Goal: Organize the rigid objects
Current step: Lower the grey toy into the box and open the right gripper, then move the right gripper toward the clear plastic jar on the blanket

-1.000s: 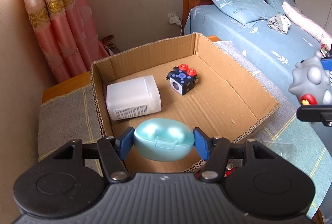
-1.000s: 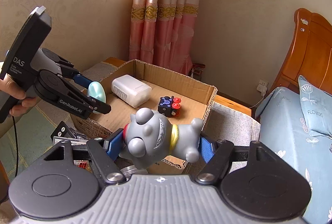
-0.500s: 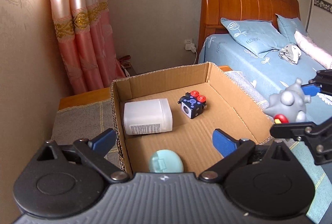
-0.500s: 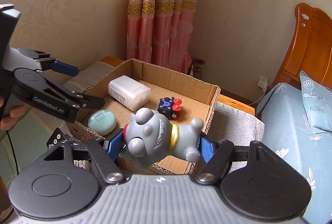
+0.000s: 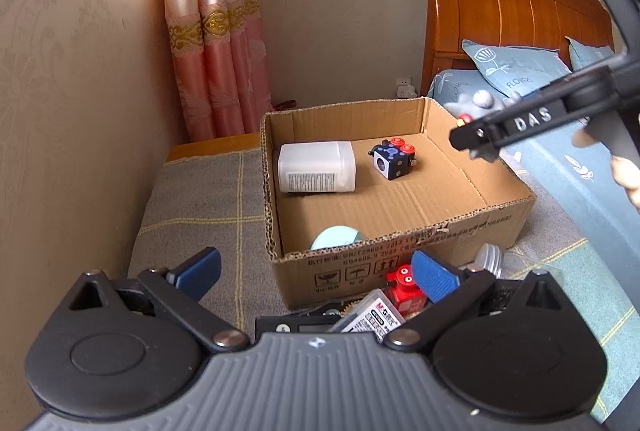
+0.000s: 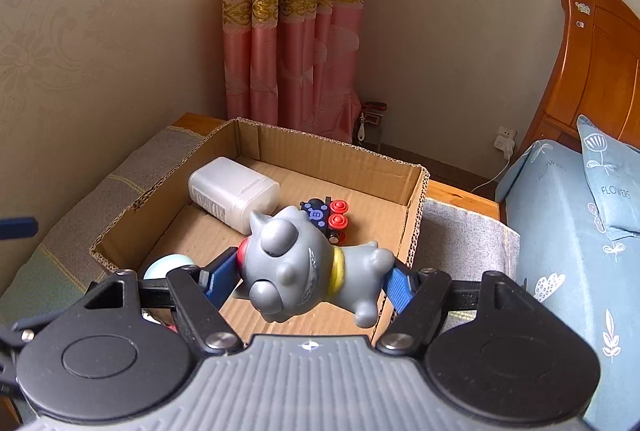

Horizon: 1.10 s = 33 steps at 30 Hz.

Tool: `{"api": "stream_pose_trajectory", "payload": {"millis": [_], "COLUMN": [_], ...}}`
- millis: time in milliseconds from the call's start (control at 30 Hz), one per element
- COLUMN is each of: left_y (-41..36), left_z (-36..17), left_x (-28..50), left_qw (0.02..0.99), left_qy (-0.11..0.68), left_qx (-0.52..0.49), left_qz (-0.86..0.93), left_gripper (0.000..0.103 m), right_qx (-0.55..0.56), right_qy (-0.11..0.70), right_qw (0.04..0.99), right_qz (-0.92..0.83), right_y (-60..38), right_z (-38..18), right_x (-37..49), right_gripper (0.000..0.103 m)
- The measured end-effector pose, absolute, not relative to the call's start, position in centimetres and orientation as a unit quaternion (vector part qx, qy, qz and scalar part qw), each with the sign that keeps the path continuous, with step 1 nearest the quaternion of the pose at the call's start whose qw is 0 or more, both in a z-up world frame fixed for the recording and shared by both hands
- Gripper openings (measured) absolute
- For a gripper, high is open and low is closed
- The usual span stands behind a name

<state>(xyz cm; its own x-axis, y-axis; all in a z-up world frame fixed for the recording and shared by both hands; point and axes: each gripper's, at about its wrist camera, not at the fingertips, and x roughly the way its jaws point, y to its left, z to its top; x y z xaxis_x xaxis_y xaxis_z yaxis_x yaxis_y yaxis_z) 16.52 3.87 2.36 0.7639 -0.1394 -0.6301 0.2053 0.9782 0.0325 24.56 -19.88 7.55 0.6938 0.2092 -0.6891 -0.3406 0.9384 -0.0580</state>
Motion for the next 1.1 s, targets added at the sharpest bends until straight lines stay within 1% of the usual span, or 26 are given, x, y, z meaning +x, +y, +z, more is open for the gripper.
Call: {"api": "stream_pose_trajectory", "payload": {"millis": [133,200,233,267,300,500,800,1100], "left_y": [4.1,4.2,4.3,4.4,4.6,5.8,6.7,7.2], "left_z": [1.7,1.5,1.4,1.4,1.4,1.1,0.8,-0.3], "left_x": [16.0,15.7,15.5,15.5,15.4,15.3,14.9,14.1], "left_qw": [0.934,0.933,0.933,0.932,0.932,0.933,0.931,0.923], "left_qy": [0.341,0.343,0.344,0.344,0.345,0.347,0.353,0.371], "left_qx": [0.053,0.052,0.051,0.05,0.049,0.04,0.037,0.036], "left_qz": [-0.097,-0.098,-0.098,-0.099,-0.099,-0.089,-0.084,-0.092], "left_gripper": [0.101,0.101,0.101,0.101,0.101,0.101,0.101,0.101], "right_qx": [-0.081,-0.076,-0.074,-0.073,-0.075,-0.071,-0.087,-0.056], "right_qy": [0.373,0.384,0.387,0.385,0.381,0.374,0.364,0.376], "right_qw": [0.914,0.911,0.91,0.912,0.915,0.919,0.923,0.924], "right_qz": [0.136,0.129,0.128,0.12,0.11,0.104,0.087,0.036], "right_y": [-19.5,-19.2,-19.1,-19.1,-19.0,-18.9,-18.9,-20.3], "right_z": [7.1,6.6,6.4,6.3,6.3,6.8,6.9,4.7], "right_x": [27.1,28.3,28.8,29.1,29.3,28.9,24.5,19.6], "right_gripper": [0.078,0.079,0.087,0.1,0.103,0.103,0.103,0.103]}}
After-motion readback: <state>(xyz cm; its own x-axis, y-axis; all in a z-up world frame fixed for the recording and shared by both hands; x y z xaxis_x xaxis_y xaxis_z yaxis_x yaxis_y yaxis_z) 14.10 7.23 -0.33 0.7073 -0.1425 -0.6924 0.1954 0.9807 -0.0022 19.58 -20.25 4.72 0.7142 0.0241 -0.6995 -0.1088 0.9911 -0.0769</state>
